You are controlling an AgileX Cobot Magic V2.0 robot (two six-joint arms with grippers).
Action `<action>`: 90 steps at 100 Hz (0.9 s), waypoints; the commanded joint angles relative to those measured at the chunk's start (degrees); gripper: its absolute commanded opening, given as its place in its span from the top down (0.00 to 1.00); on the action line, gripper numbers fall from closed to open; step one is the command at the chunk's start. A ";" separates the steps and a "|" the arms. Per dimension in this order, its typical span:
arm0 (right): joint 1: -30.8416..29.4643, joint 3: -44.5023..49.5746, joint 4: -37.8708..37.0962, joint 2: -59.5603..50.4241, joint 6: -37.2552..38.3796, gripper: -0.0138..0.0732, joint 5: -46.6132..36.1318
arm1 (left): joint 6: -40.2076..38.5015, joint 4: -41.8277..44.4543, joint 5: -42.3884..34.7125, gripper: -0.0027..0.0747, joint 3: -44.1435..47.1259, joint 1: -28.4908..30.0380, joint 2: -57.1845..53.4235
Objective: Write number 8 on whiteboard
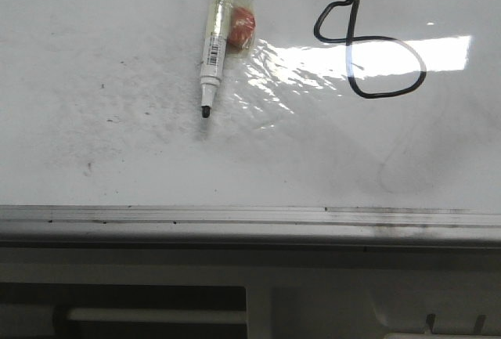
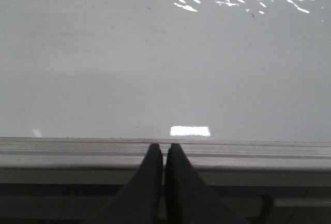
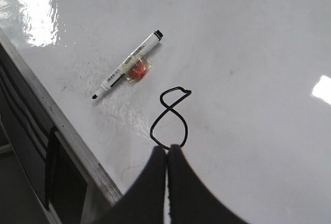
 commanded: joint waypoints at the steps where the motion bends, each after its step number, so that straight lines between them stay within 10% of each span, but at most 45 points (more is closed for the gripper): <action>1: -0.29 -1.32 -1.33 0.70 0.04 0.92 -4.52 | -0.63 0.14 -2.63 0.99 2.24 0.08 -1.39; 34: -4.55 5.34 -8.08 1.04 9.35 0.92 -9.05 | -0.63 0.14 -2.63 0.99 2.24 0.08 -1.39; 68: -39.52 29.69 5.99 2.41 10.35 0.92 -44.96 | -0.63 0.14 -2.63 0.99 2.24 0.08 -1.39; 90: -45.93 33.80 7.44 -5.74 10.35 0.92 -31.06 | -0.63 0.14 -2.63 0.99 2.24 0.08 -1.39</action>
